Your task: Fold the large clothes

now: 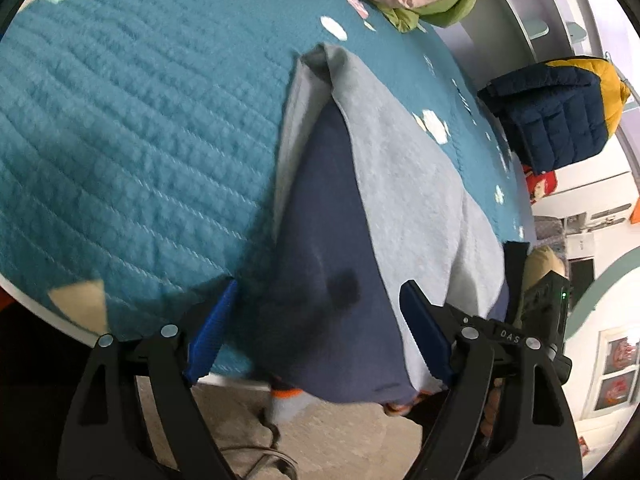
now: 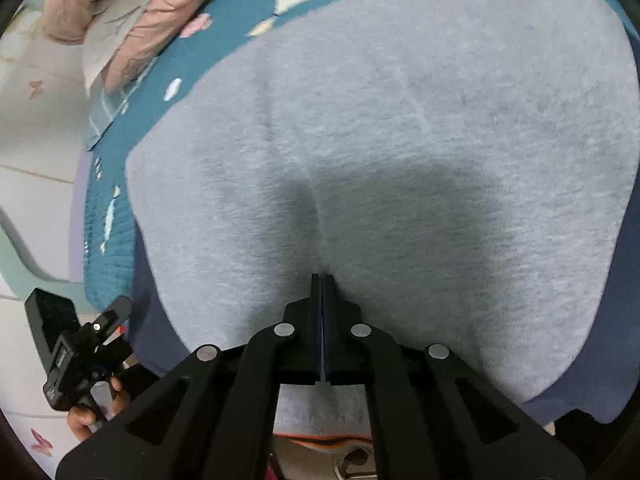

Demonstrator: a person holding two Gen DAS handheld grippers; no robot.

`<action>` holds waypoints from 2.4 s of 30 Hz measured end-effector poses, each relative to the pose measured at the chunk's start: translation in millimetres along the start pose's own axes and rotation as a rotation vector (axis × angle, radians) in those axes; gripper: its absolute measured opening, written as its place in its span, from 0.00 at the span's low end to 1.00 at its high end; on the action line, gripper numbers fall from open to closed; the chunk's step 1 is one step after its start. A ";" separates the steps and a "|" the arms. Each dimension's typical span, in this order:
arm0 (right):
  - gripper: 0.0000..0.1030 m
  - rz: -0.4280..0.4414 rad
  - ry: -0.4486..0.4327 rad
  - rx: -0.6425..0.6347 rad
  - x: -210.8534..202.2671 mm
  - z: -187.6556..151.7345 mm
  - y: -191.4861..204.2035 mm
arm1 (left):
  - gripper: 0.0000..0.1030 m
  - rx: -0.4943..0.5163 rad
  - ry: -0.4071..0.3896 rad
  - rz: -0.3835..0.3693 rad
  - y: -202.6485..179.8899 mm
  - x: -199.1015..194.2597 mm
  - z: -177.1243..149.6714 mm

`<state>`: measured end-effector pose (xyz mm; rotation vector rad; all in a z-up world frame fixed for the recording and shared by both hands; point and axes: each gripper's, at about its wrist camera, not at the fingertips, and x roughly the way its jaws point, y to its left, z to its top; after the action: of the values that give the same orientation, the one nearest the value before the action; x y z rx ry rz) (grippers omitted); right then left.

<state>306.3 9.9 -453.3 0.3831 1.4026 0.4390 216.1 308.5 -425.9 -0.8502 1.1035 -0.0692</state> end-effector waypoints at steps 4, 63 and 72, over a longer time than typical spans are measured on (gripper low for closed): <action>0.07 0.007 -0.076 -0.064 -26.2 -23.4 8.6 | 0.80 -0.003 0.035 -0.010 -3.4 7.0 -5.3; 0.08 0.147 -0.498 -0.146 -106.2 -32.2 31.0 | 0.69 0.288 -0.149 0.067 -175.7 -38.0 20.5; 0.08 0.133 -0.540 0.196 -146.7 -42.0 -87.4 | 0.69 0.413 0.085 0.107 -222.2 87.7 -23.0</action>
<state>254.1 -140.0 -377.7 0.7006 0.8969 0.2762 317.4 102.6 -355.5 -0.4207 1.1604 -0.2375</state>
